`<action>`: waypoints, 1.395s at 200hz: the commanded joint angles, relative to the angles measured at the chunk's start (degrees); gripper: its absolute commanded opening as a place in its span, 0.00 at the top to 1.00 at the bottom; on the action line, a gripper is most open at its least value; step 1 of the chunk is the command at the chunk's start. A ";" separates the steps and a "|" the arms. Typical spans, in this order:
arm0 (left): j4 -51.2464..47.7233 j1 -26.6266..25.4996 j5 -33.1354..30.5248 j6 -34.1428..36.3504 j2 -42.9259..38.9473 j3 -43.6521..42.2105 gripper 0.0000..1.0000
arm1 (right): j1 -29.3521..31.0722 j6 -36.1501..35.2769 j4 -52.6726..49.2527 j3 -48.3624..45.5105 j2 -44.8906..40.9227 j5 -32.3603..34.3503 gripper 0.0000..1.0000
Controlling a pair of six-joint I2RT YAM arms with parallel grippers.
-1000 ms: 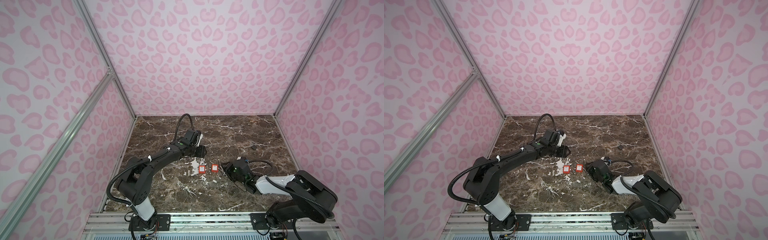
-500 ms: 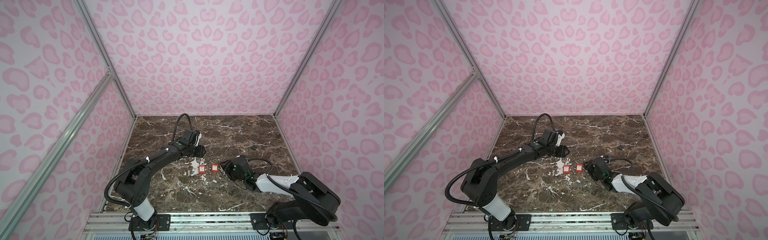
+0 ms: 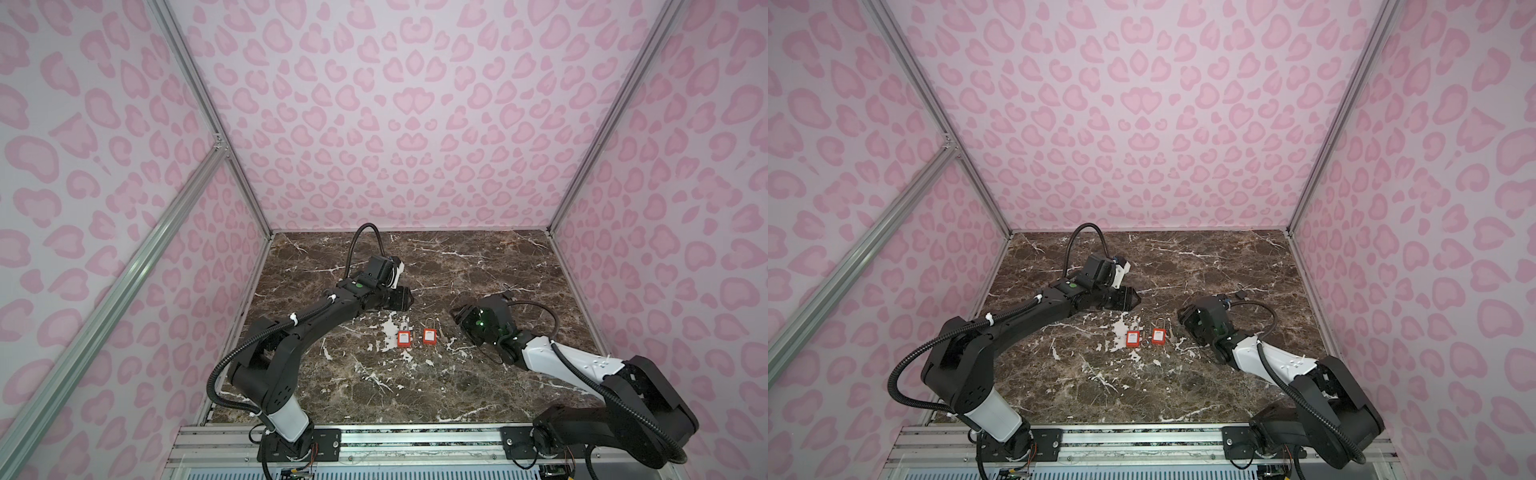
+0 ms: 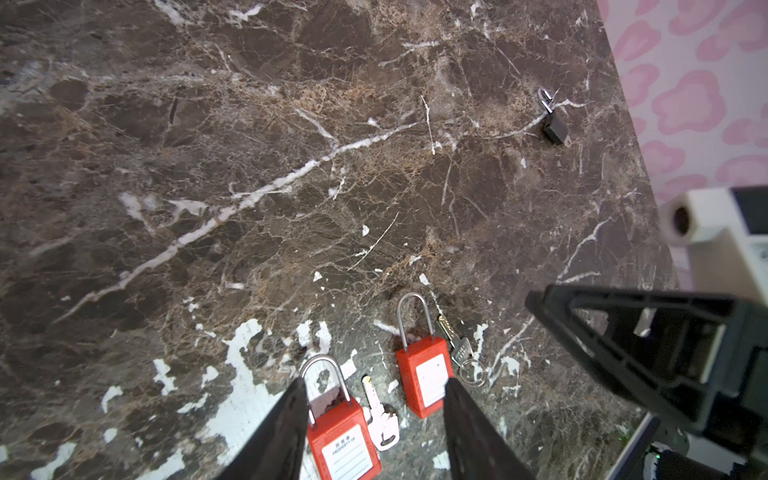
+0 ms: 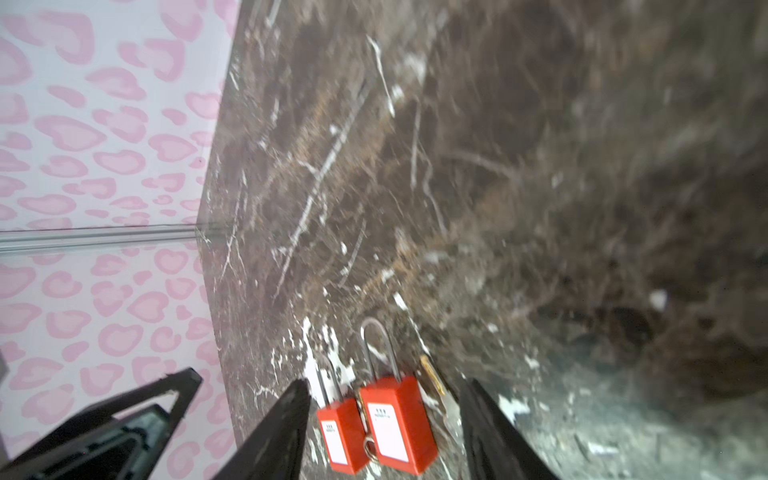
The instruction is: Lock with the key
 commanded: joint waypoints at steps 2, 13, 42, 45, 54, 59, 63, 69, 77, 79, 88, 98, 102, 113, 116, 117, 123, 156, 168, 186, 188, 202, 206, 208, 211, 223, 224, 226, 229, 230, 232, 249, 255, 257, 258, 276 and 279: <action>1.43 0.08 1.99 -1.87 -0.22 0.74 0.46 | -5.03 -16.48 -14.46 4.68 -0.23 -0.55 0.40; 1.65 0.05 2.18 -2.42 -0.08 0.82 0.46 | -8.41 -22.17 -17.76 7.79 0.58 -1.78 0.40; 2.49 -0.10 2.66 -3.75 -0.22 0.68 0.46 | -17.66 -34.43 -25.95 15.92 5.82 -4.01 0.39; 2.60 -0.10 2.70 -3.82 -0.23 0.66 0.46 | -18.59 -35.28 -26.69 16.76 6.46 -4.18 0.39; 2.67 -0.19 2.77 -4.10 -0.17 0.64 0.46 | -21.22 -37.84 -28.20 19.11 8.65 -5.28 0.38; 2.70 -0.27 2.79 -4.26 -0.19 0.58 0.46 | -22.54 -39.14 -28.82 20.40 9.87 -5.80 0.38; 2.73 -0.27 2.80 -4.31 -0.20 0.57 0.46 | -23.47 -40.10 -29.39 21.39 10.93 -5.92 0.38; 2.76 -0.36 2.88 -4.52 -0.20 0.50 0.46 | -24.56 -41.28 -29.89 22.67 12.42 -5.92 0.37; 2.92 -0.45 2.88 -4.73 -0.15 0.48 0.46 | -25.76 -43.30 -30.42 24.51 14.51 -5.97 0.37; 2.89 -0.52 2.95 -4.79 -0.21 0.48 0.46 | -26.06 -43.78 -30.66 24.96 15.03 -5.95 0.37; 3.04 -0.62 2.97 -4.92 -0.19 0.39 0.46 | -26.83 -45.62 -31.51 27.14 17.43 -5.73 0.36; 3.04 -0.80 3.03 -5.02 -0.19 0.41 0.45 | -27.47 -47.62 -32.25 29.39 19.90 -5.46 0.35; 3.02 -0.87 2.99 -4.97 -0.15 0.41 0.46 | -27.71 -48.23 -32.66 30.20 20.87 -5.00 0.35; 3.17 -1.00 2.89 -5.18 -0.23 0.17 0.46 | -28.12 -49.85 -32.78 32.06 23.14 -4.27 0.34; 3.22 -1.06 2.86 -5.25 -0.21 0.11 0.46 | -28.29 -50.15 -32.78 32.48 23.69 -4.15 0.33; 3.27 -1.06 2.87 -5.26 -0.22 0.07 0.46 | -28.31 -50.31 -32.83 32.56 23.87 -4.12 0.33; 3.37 -1.15 2.88 -5.40 -0.32 -0.10 0.46 | -28.60 -51.08 -33.24 33.64 25.01 -3.73 0.33; 4.04 -1.58 2.80 -5.80 -0.84 -1.18 0.46 | -30.15 -54.57 -34.54 38.44 30.85 -4.11 0.32; 3.99 -1.72 2.67 -5.89 -1.10 -1.49 0.46 | -30.74 -56.14 -35.30 40.02 32.72 -3.78 0.32; 4.11 -1.85 2.36 -6.00 -1.70 -2.04 0.46 | -32.08 -56.98 -35.17 41.68 34.96 -4.90 0.31; 4.11 -1.92 2.36 -5.98 -1.72 -2.04 0.46 | -32.27 -56.98 -35.16 41.87 35.30 -5.31 0.31; 4.22 -1.93 2.38 -5.89 -1.82 -2.17 0.46 | -32.97 -57.15 -36.69 43.75 37.37 -7.53 0.31; 4.11 -1.99 2.29 -5.93 -1.80 -2.16 0.46 | -33.05 -57.20 -37.04 44.19 37.81 -8.01 0.31; 4.12 -1.98 2.32 -5.88 -1.81 -2.16 0.46 | -33.04 -57.26 -37.23 44.34 38.11 -8.24 0.31; 4.12 -2.03 2.27 -5.87 -1.77 -2.21 0.46 | -33.05 -57.35 -37.33 44.53 38.42 -8.58 0.31; 4.10 -2.03 2.18 -5.89 -1.76 -2.18 0.46 | -32.92 -57.60 -38.15 45.03 39.54 -10.07 0.31; 4.06 -2.03 2.18 -5.89 -1.74 -2.17 0.46 | -32.95 -57.60 -38.19 45.08 39.62 -10.16 0.31; 4.15 -2.03 2.18 -5.89 -1.73 -2.21 0.46 | -32.93 -57.49 -38.27 45.16 39.79 -10.36 0.31; 4.12 -2.03 2.29 -5.95 -1.72 -2.10 0.46 | -32.90 -57.47 -38.34 45.09 39.93 -10.72 0.31; 4.12 -2.03 2.28 -5.92 -1.68 -2.13 0.46 | -32.90 -57.49 -38.33 45.11 39.94 -10.83 0.31; 4.16 -2.03 2.32 -5.96 -1.63 -2.11 0.46 | -32.90 -57.50 -38.35 44.99 40.02 -11.14 0.31; 4.28 -2.12 2.27 -6.06 -1.47 -1.91 0.46 | -32.57 -57.42 -38.12 44.32 40.06 -12.49 0.31; 4.38 -2.12 2.27 -6.06 -1.54 -1.90 0.45 | -32.45 -57.42 -38.06 44.05 39.84 -12.70 0.31; 4.38 -2.12 2.27 -6.09 -1.44 -1.90 0.45 | -32.34 -57.49 -38.06 44.02 39.80 -12.77 0.31; 4.38 -2.08 2.27 -6.08 -1.45 -1.90 0.46 | -32.27 -57.54 -38.06 43.96 39.84 -12.78 0.31; 4.45 -2.20 2.29 -6.06 -1.32 -1.81 0.45 | -31.40 -58.37 -38.81 43.72 39.69 -13.04 0.32; 4.39 -2.21 2.27 -6.08 -1.29 -1.87 0.45 | -31.19 -58.64 -38.95 43.75 39.70 -13.06 0.32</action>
